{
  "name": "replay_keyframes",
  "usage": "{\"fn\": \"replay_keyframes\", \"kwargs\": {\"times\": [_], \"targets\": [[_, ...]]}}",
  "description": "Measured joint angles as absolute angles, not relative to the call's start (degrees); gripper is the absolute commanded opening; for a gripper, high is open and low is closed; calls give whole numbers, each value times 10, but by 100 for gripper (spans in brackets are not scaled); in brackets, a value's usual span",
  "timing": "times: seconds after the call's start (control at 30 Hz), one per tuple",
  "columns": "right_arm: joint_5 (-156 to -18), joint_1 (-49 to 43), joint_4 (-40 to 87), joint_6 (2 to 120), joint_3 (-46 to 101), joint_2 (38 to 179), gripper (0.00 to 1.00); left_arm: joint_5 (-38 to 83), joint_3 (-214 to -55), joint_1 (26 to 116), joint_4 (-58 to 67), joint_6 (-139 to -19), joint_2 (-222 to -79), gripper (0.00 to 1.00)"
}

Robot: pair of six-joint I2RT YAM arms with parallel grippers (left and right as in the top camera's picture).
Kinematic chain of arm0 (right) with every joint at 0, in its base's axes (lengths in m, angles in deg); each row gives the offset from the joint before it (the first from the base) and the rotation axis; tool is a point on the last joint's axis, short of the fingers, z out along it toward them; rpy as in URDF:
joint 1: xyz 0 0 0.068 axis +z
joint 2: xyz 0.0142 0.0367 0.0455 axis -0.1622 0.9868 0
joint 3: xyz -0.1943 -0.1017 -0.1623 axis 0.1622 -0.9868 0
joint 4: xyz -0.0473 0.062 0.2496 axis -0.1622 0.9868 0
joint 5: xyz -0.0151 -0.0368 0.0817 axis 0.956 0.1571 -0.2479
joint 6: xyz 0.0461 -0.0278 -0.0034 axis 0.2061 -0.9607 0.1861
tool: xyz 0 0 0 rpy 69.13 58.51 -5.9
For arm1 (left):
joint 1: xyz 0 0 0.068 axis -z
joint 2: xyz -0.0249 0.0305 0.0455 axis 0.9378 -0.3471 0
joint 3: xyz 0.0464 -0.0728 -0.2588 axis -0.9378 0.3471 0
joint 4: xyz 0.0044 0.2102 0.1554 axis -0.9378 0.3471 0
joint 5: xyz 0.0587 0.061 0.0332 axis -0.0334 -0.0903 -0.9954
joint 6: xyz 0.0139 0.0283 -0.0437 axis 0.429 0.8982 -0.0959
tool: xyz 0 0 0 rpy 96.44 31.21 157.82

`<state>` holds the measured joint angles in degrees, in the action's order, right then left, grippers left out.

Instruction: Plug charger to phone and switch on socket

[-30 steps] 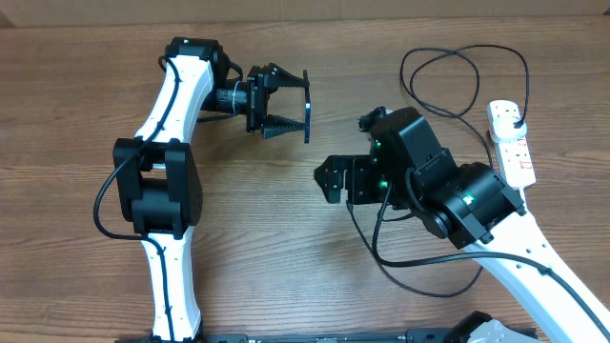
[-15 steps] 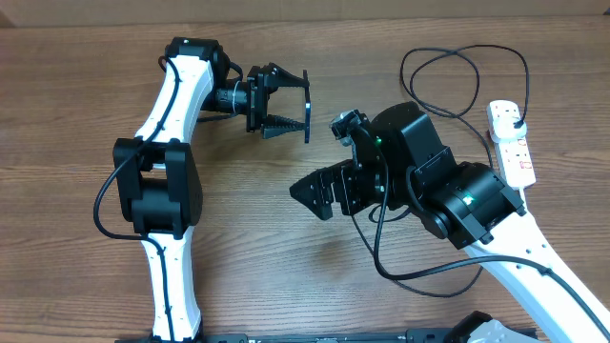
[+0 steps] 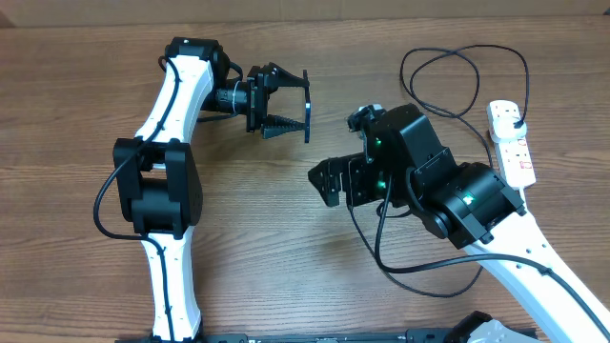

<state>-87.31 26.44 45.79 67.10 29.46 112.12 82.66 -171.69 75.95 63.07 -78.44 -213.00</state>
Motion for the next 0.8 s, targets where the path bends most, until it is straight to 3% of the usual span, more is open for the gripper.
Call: {"fn": "replay_keyframes", "kwargs": {"times": [0.37,0.8], "targets": [[-754,264,507,750,295,1121,100,827,-1717,760,631,-784,-2130,76],[-735,264,502,769,295,1121,100,827,-1717,760,631,-784,-2130,76]]}}
